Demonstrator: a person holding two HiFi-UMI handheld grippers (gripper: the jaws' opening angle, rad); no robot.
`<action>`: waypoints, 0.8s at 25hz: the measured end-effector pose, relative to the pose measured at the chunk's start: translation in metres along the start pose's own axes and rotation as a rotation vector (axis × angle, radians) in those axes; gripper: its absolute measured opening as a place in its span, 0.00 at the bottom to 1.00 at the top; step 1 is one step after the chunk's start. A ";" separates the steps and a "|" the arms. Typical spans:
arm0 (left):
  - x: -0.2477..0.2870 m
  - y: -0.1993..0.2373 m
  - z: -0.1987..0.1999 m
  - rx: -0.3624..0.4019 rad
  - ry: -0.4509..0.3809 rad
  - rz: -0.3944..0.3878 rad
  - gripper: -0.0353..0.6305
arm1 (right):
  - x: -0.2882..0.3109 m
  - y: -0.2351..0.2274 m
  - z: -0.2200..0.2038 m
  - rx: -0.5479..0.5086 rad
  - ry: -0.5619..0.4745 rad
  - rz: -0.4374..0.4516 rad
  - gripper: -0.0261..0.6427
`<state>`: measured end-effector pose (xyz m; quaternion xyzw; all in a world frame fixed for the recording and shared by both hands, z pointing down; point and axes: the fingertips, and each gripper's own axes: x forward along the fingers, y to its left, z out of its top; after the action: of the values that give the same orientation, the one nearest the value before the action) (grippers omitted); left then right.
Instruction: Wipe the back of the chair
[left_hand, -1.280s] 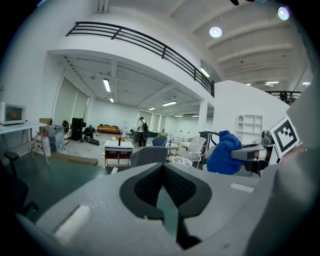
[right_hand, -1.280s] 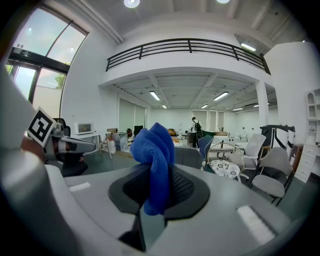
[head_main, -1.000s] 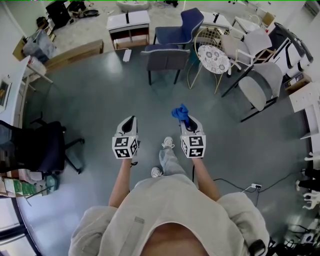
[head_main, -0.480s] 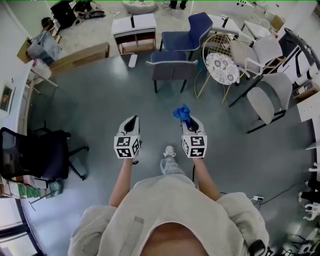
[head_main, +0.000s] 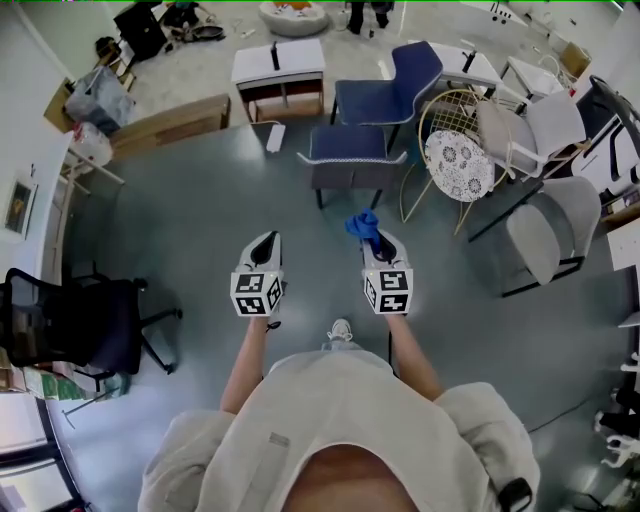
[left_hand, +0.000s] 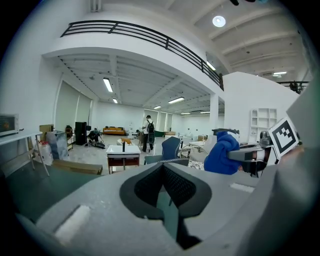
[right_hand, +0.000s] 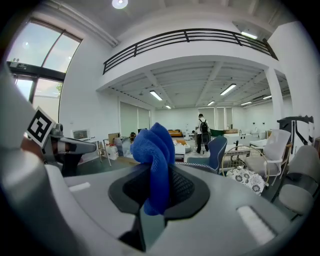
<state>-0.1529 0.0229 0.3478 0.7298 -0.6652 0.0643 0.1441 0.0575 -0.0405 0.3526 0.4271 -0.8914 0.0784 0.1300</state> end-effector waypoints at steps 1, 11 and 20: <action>0.008 0.002 0.002 -0.001 0.000 0.005 0.06 | 0.008 -0.005 0.003 -0.001 0.000 0.005 0.14; 0.055 0.022 0.003 -0.013 0.026 0.039 0.06 | 0.068 -0.029 0.008 -0.004 0.033 0.047 0.14; 0.063 0.046 -0.009 -0.031 0.062 0.013 0.06 | 0.085 -0.018 0.011 0.032 0.040 0.015 0.14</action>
<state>-0.1908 -0.0373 0.3804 0.7208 -0.6660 0.0776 0.1756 0.0185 -0.1172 0.3682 0.4206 -0.8905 0.1022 0.1404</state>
